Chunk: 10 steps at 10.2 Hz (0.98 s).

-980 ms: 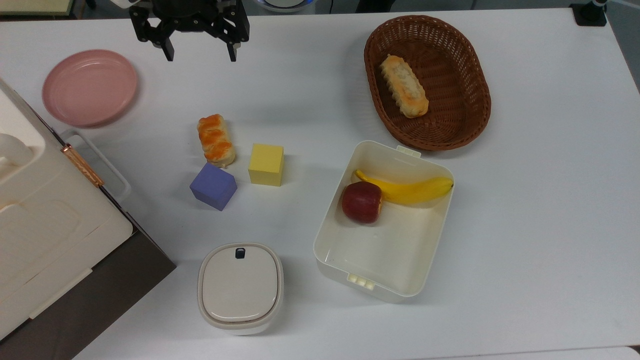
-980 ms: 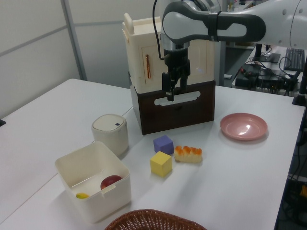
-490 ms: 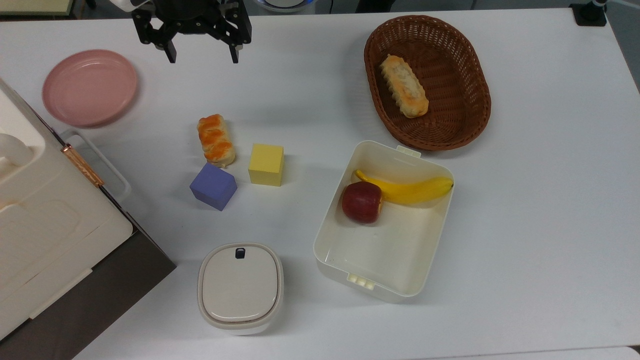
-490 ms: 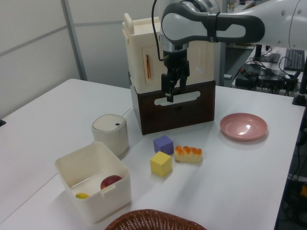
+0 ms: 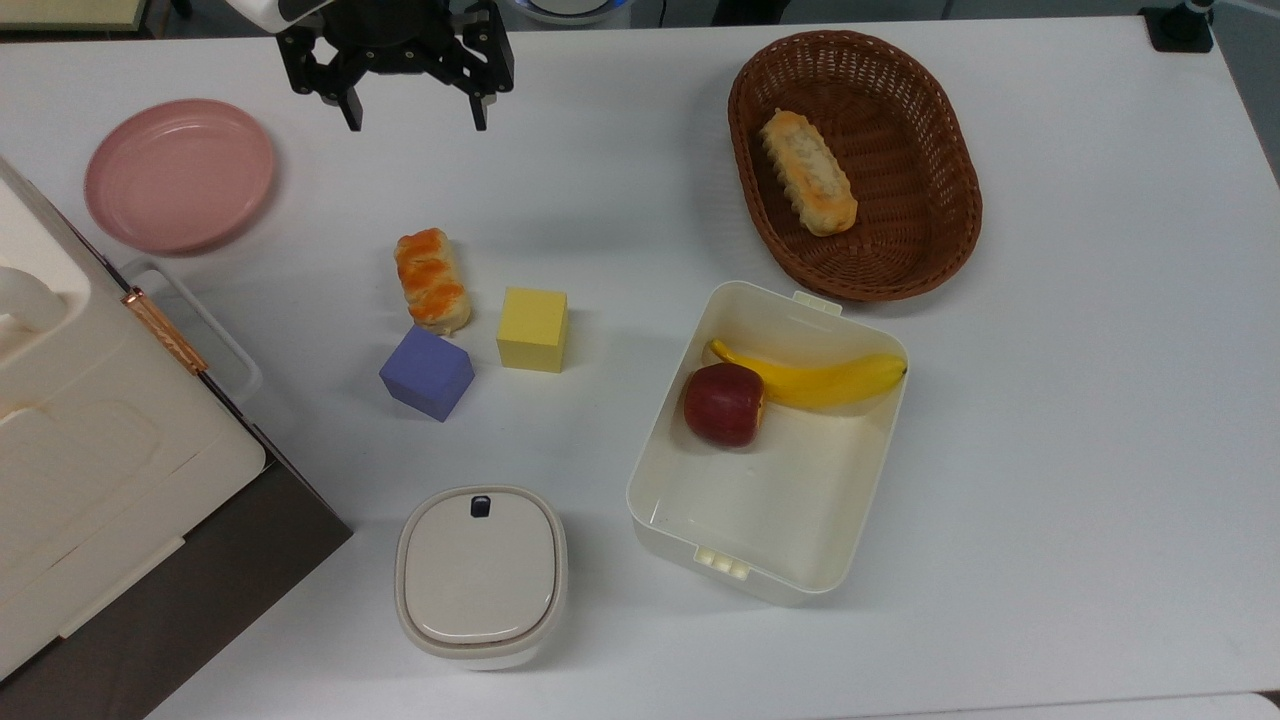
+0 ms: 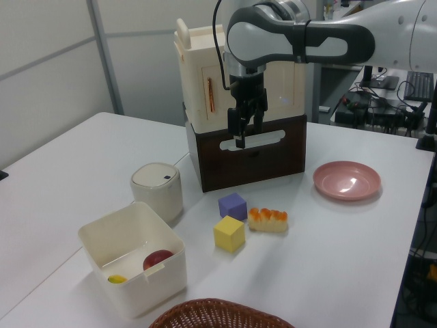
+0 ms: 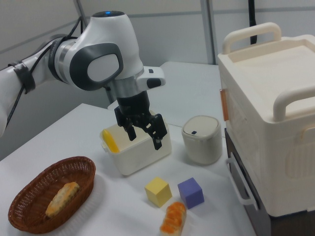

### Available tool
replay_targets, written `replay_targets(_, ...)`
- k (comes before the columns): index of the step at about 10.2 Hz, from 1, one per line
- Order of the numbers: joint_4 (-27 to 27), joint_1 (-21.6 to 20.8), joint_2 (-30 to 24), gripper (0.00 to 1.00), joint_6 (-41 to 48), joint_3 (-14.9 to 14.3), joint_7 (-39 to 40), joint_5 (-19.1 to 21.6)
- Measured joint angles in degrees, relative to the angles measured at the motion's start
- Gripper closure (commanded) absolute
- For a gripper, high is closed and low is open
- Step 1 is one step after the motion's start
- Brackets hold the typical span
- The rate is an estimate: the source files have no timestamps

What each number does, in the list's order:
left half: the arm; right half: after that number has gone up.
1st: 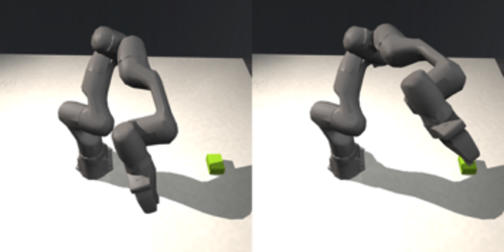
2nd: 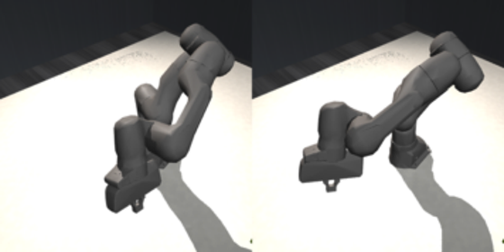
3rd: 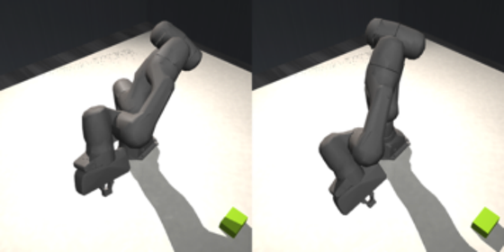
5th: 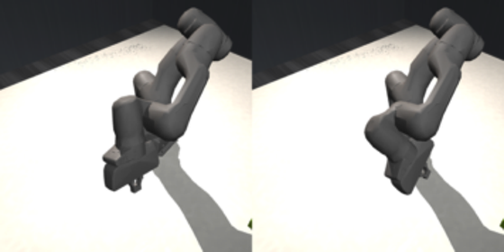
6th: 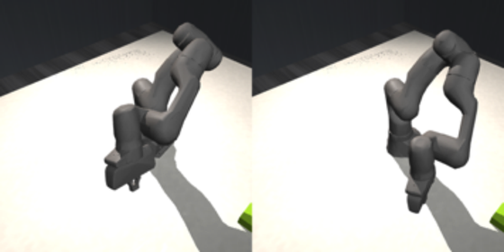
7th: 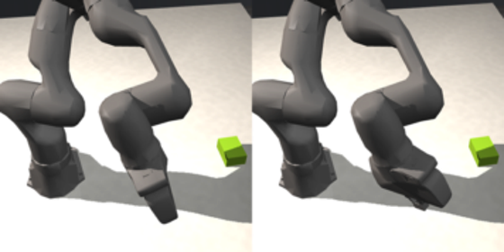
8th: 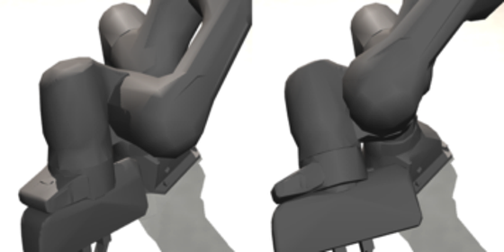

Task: Put the purple cube on a plate
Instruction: 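Move the gripper down over the purple cube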

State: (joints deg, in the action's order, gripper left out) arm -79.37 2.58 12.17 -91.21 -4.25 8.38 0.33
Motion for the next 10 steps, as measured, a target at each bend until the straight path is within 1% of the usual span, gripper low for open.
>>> replay_targets(1,0.0,-0.2,0.1,0.00,0.0,0.0,0.0,-0.1)
replay_targets(3,0.0,-2.0,0.6,0.00,0.0,0.1,-0.1,-3.2)
replay_targets(4,0.0,-2.5,0.8,0.00,0.0,0.1,-0.1,-3.7)
replay_targets(10,0.0,-2.6,1.1,0.00,0.0,0.0,-0.9,-3.7)
